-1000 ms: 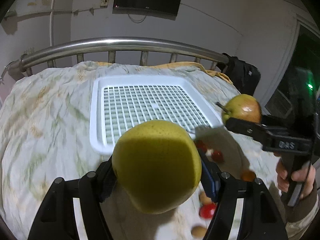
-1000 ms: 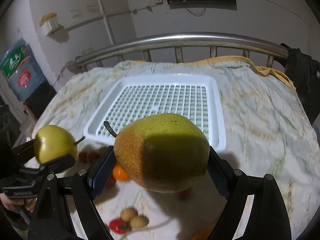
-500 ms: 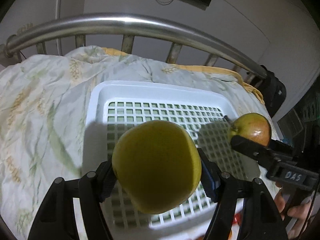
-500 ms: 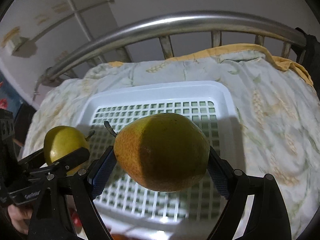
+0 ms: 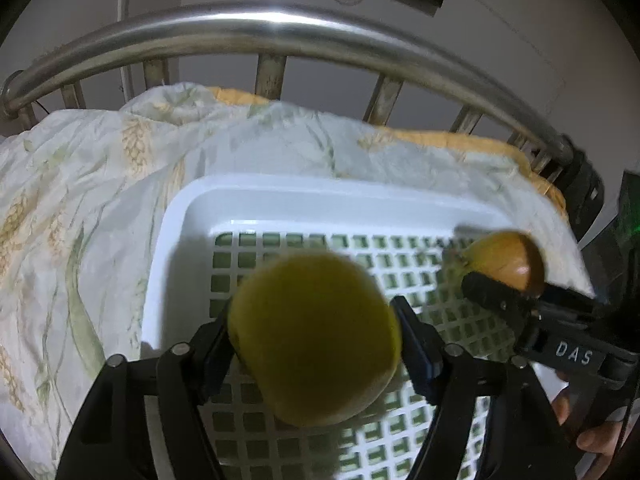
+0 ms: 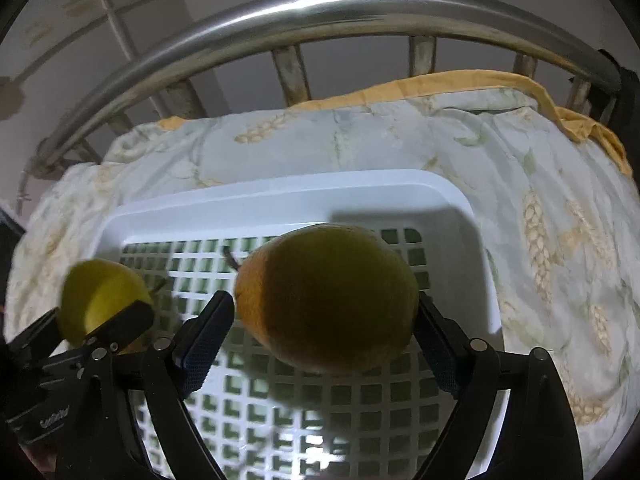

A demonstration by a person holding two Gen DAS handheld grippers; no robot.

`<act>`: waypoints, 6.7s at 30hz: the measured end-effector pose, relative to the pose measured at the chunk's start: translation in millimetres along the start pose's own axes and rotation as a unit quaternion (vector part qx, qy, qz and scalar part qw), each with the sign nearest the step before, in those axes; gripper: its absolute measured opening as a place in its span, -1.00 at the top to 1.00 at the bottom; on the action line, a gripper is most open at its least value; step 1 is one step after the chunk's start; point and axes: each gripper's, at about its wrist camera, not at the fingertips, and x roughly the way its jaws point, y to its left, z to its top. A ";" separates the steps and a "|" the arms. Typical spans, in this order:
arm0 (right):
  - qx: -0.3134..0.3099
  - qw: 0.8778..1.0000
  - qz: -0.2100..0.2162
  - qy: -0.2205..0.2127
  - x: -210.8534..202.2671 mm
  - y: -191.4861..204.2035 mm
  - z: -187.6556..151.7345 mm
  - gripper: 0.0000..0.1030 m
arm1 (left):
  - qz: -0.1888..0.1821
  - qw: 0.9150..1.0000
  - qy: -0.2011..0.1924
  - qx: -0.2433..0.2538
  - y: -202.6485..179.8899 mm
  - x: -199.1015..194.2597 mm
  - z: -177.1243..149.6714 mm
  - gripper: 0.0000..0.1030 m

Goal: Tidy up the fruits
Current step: 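Carry both pears over the white grid tray and open both grippers, then lift both grippers away from the tray, then grasp a brown longan with the left gripper while the right gripper grasps a mandarin orange, then carry the longan and mandarin onto the tray and open both grippers, then lift both grippers away from the tray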

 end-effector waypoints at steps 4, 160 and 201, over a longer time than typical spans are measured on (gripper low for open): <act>0.014 1.000 0.007 -0.019 -32.6 -4.7 0.4 -0.83 | -0.016 0.999 -0.046 -0.004 -1.7 -42.0 6.9 -0.87; -0.051 0.993 0.037 -0.095 -122.4 9.7 -128.2 0.22 | -0.049 0.995 -0.079 0.026 -18.5 -89.1 -96.6 0.46; -0.017 0.979 0.052 -0.194 -167.9 -8.1 -130.1 -1.00 | -0.033 0.984 -0.174 0.016 -14.9 -135.0 -103.2 -0.98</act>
